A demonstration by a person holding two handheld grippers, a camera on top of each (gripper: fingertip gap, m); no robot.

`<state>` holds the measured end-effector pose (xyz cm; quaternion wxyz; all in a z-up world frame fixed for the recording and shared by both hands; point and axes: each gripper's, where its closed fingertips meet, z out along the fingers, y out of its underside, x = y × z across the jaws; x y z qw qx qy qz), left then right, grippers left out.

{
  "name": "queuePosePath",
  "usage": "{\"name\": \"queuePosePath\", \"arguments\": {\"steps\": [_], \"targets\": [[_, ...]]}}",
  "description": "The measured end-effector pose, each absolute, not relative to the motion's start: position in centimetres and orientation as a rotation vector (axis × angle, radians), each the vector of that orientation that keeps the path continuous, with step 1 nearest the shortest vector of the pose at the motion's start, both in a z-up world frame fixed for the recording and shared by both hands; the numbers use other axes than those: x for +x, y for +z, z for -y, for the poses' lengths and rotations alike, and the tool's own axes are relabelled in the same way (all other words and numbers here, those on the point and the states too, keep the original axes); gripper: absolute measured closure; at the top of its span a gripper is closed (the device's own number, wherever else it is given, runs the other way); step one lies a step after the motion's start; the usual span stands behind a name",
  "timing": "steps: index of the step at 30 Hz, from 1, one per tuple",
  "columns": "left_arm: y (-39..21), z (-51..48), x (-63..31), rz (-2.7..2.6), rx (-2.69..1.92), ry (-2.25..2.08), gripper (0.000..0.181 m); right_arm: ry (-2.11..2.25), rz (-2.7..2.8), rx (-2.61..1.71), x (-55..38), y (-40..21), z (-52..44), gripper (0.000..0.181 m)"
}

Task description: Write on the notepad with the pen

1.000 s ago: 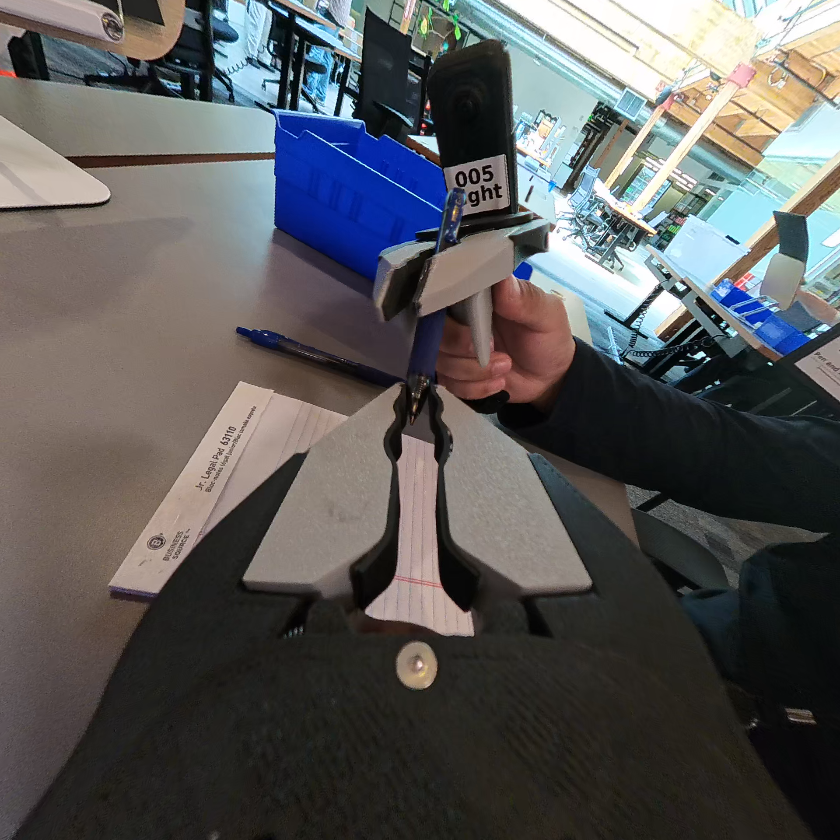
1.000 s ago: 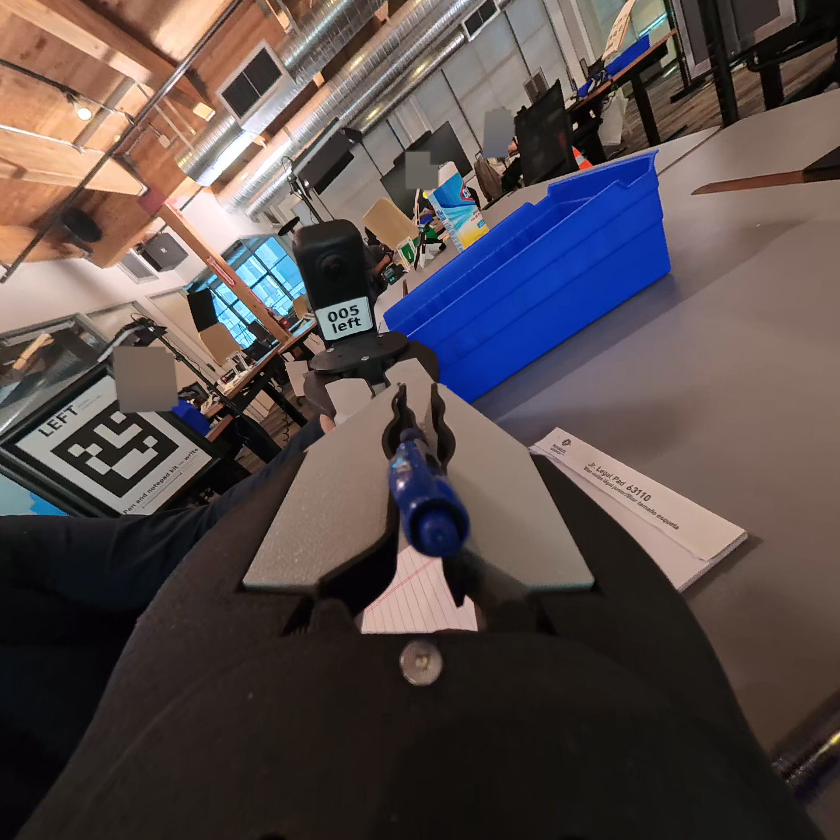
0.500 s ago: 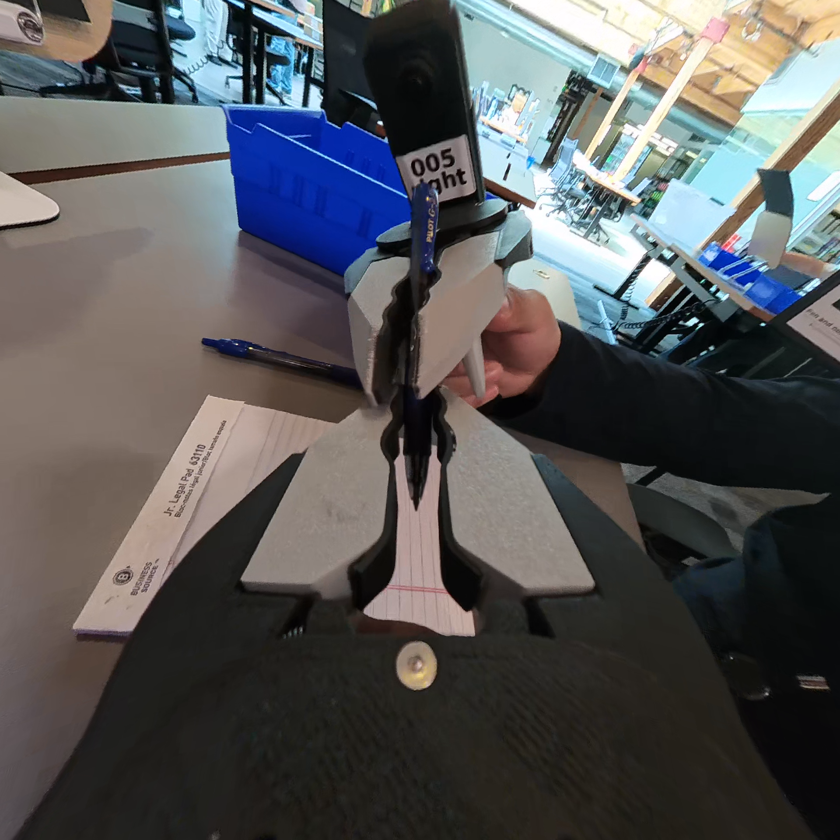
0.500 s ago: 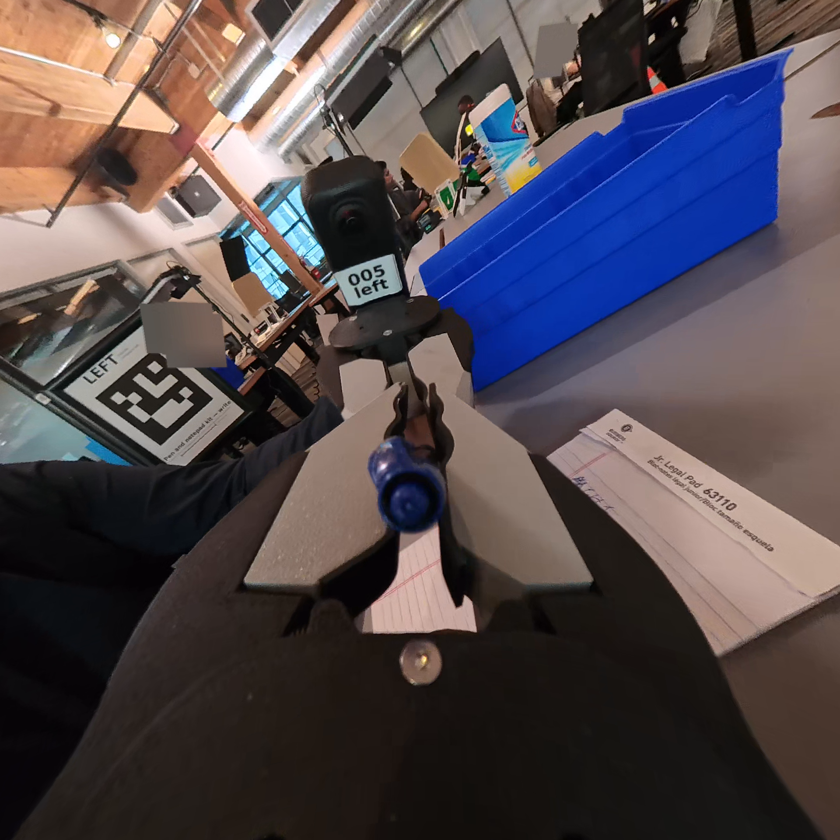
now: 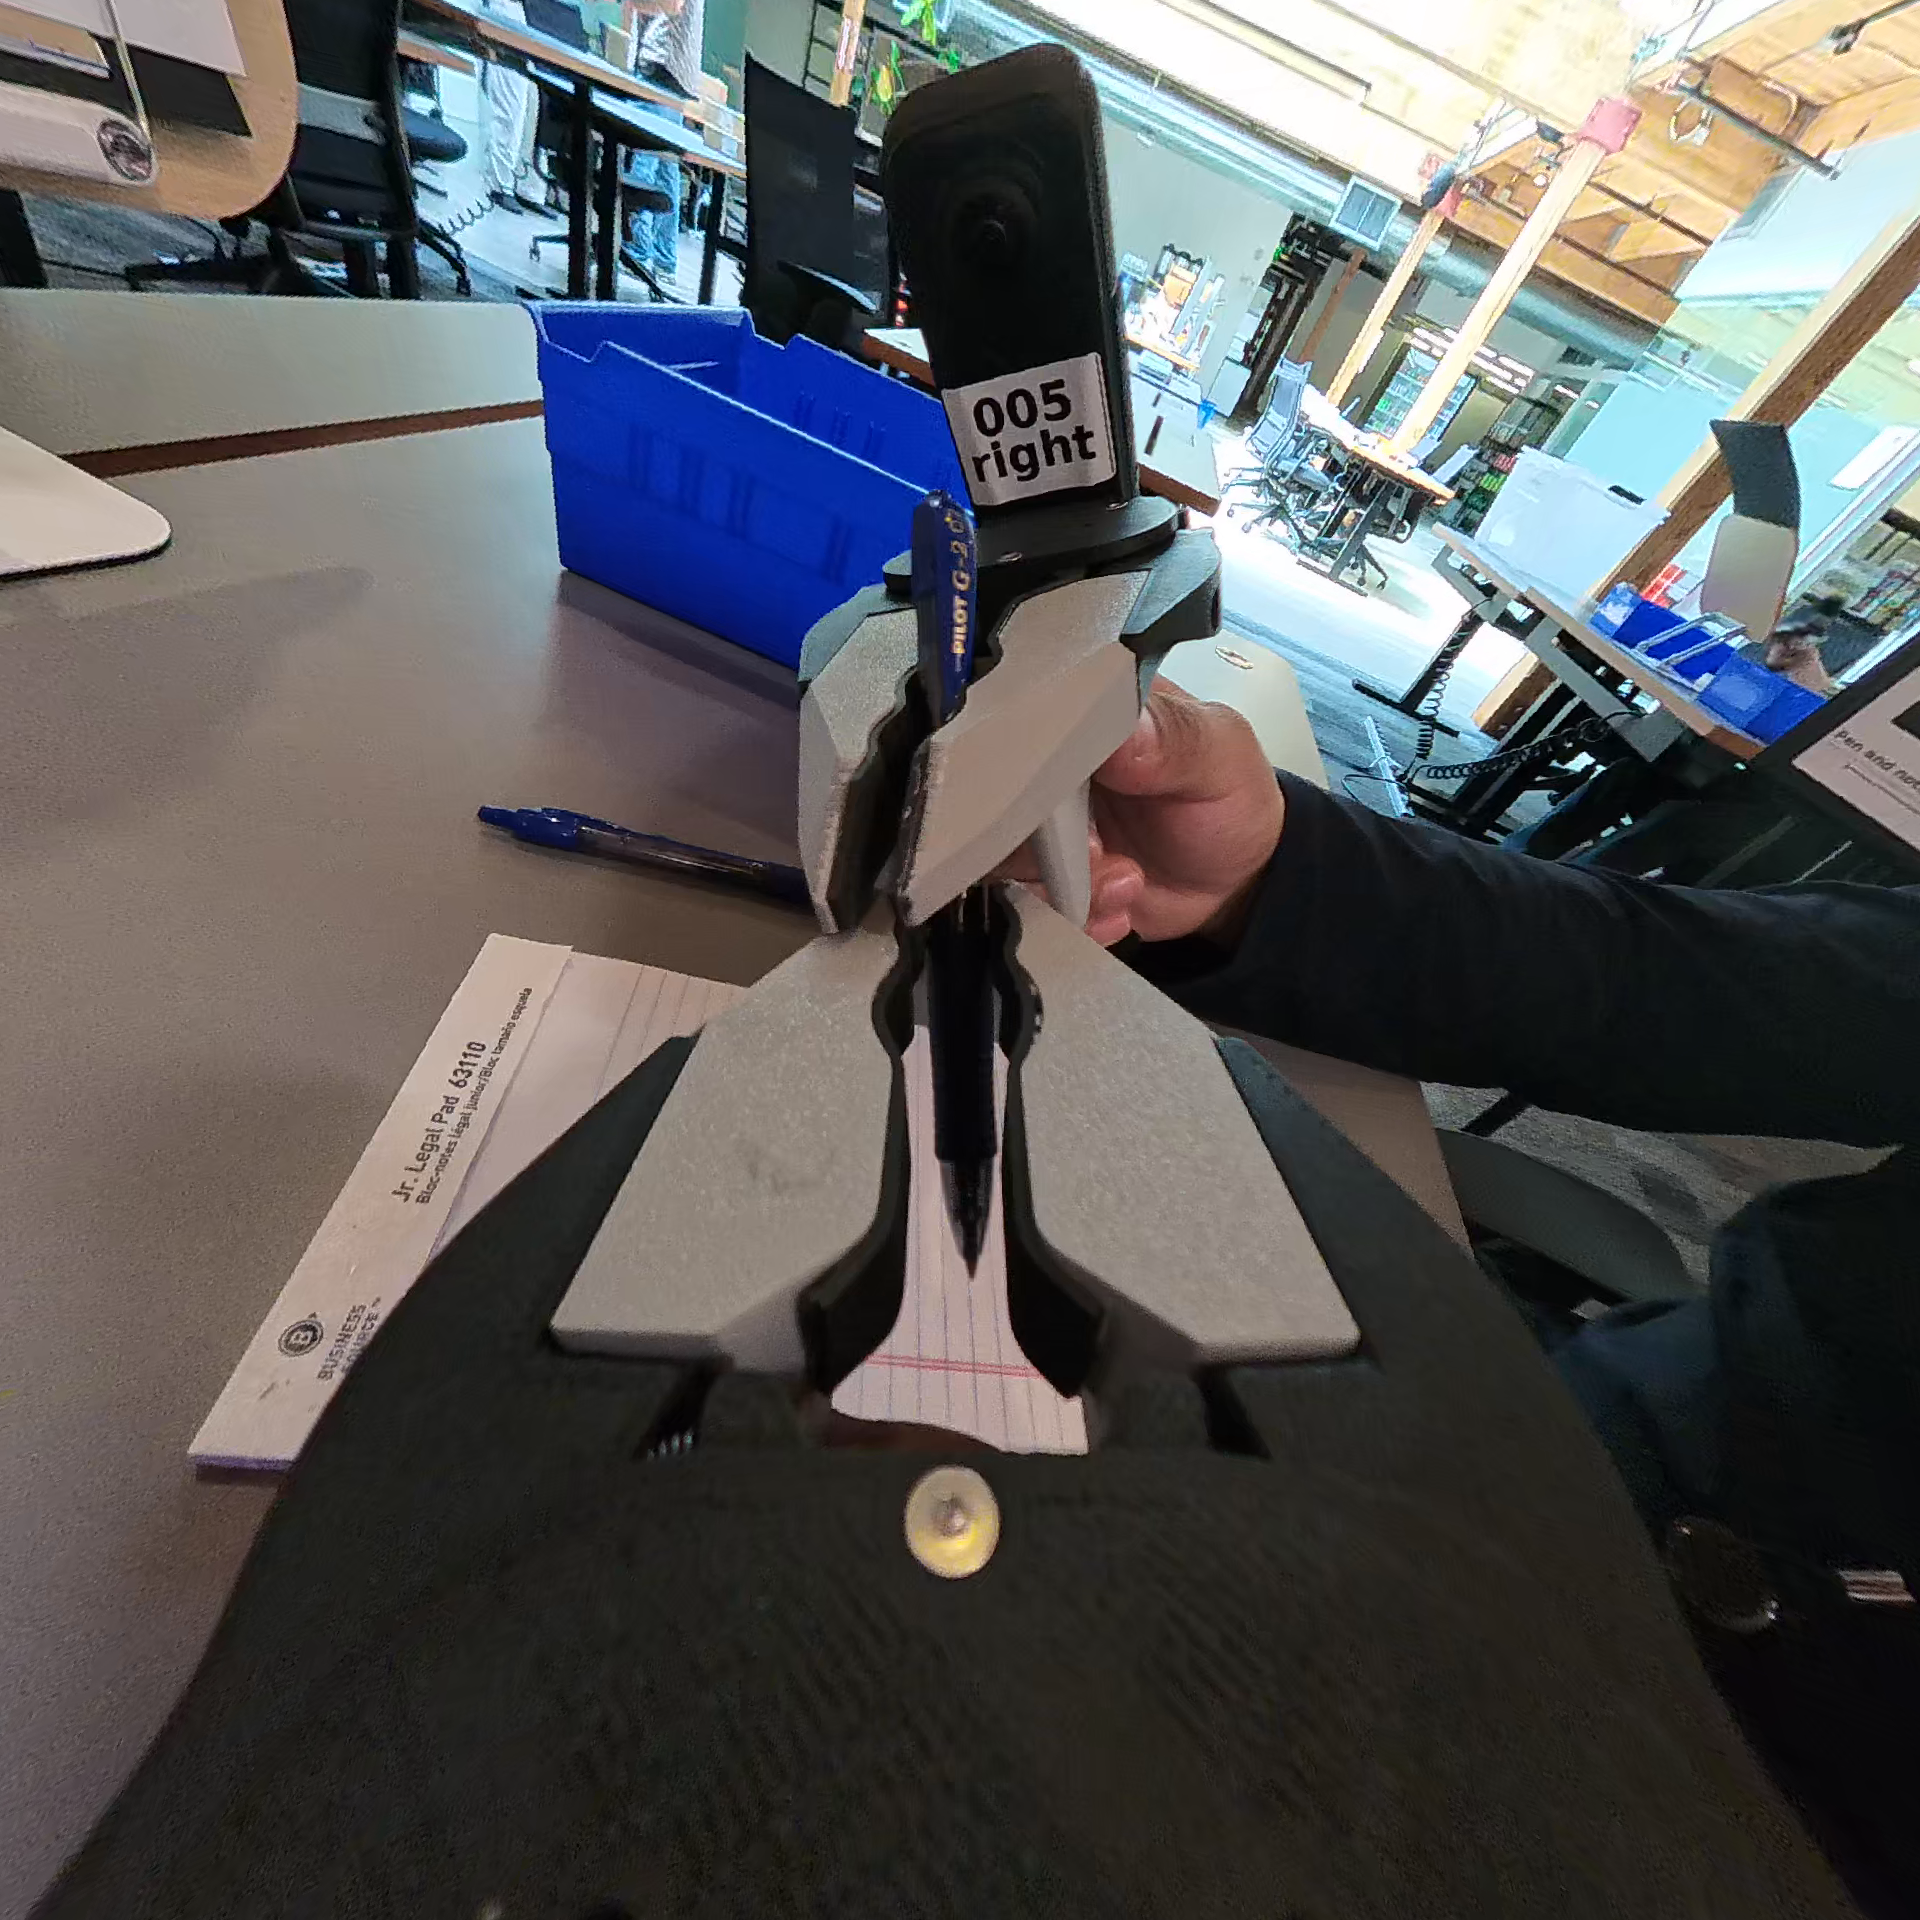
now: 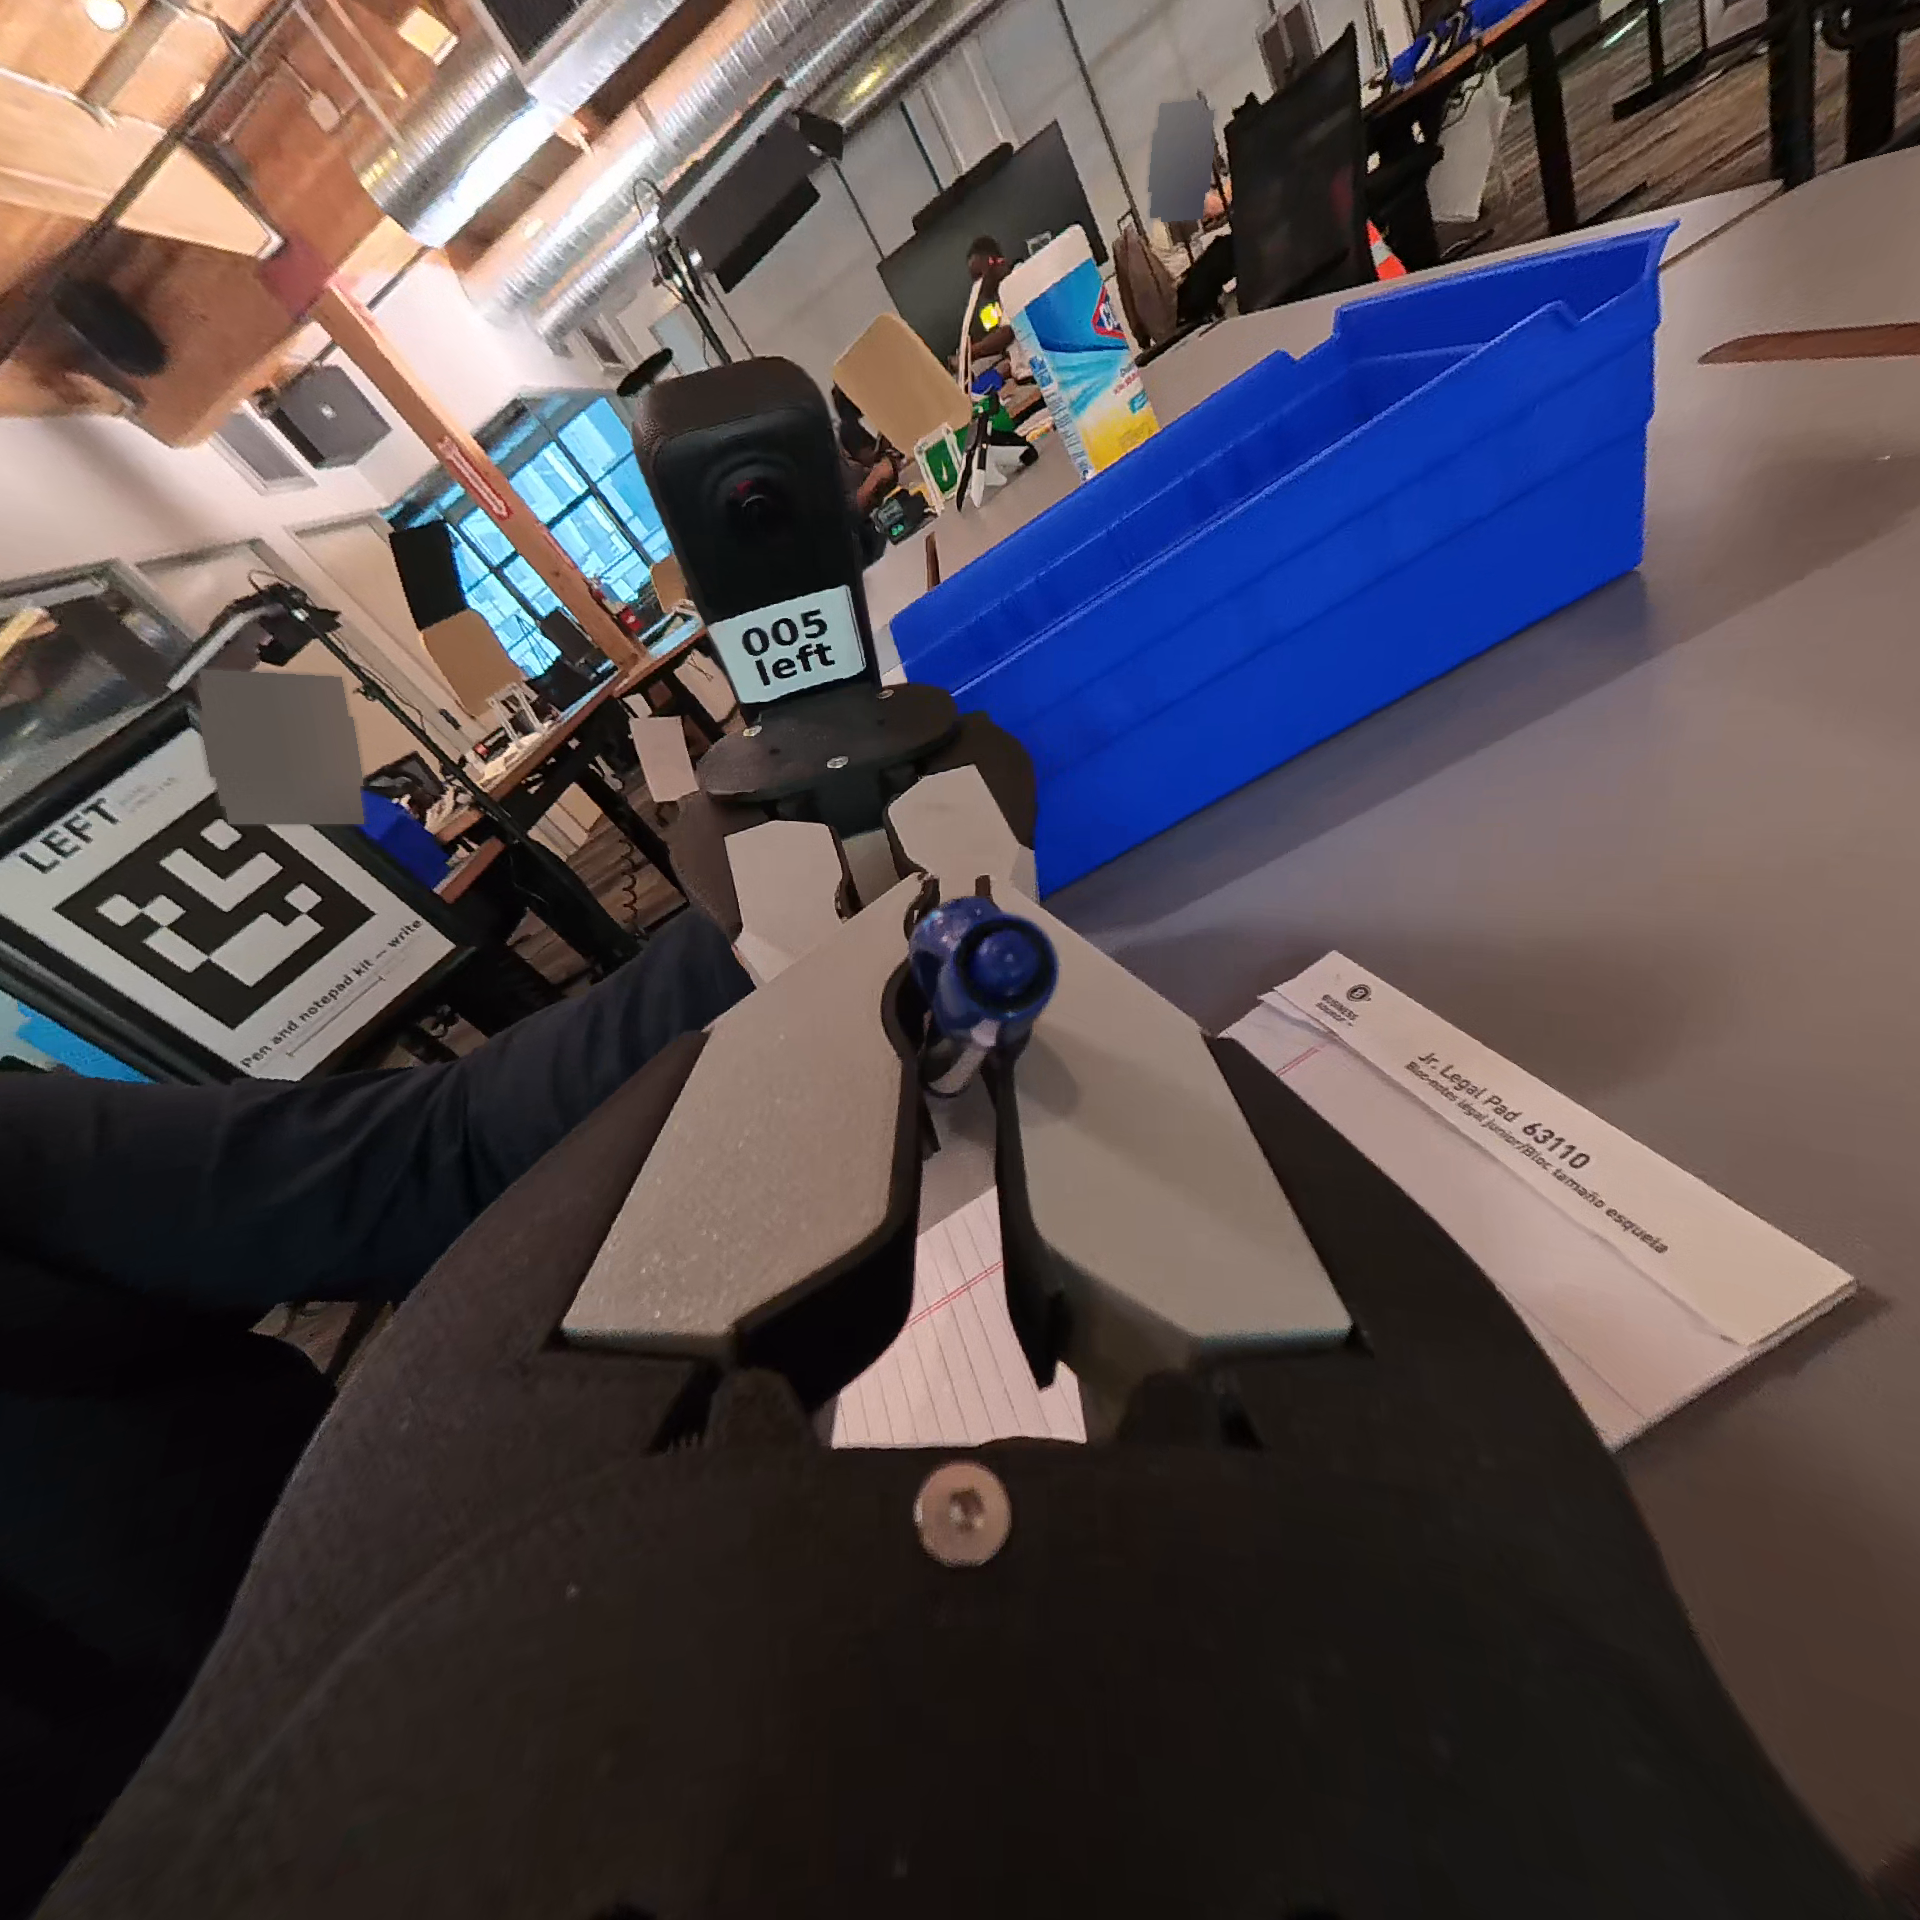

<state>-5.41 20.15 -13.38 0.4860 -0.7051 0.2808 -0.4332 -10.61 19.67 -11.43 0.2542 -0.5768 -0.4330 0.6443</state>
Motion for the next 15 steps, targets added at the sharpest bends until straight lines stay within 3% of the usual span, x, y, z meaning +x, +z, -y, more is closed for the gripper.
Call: {"name": "queuePosePath", "arguments": {"steps": [7, 11, 15], "targets": [[-12.8, -20.6, -6.1, -0.64, -1.695, -1.047, 0.173, 1.745, 0.963, -1.45, -8.4, -8.3, -22.6, 0.167], [-12.7, -20.5, -6.0, -0.645, -1.69, -1.052, 0.173, 1.77, 0.776, -1.342, -5.8, -5.8, -24.9, 0.181], [-13.2, -20.3, -5.4, -0.677, -1.706, -1.051, 0.173, 1.807, 0.781, -1.379, -6.7, -6.5, -24.6, 0.181]]}}
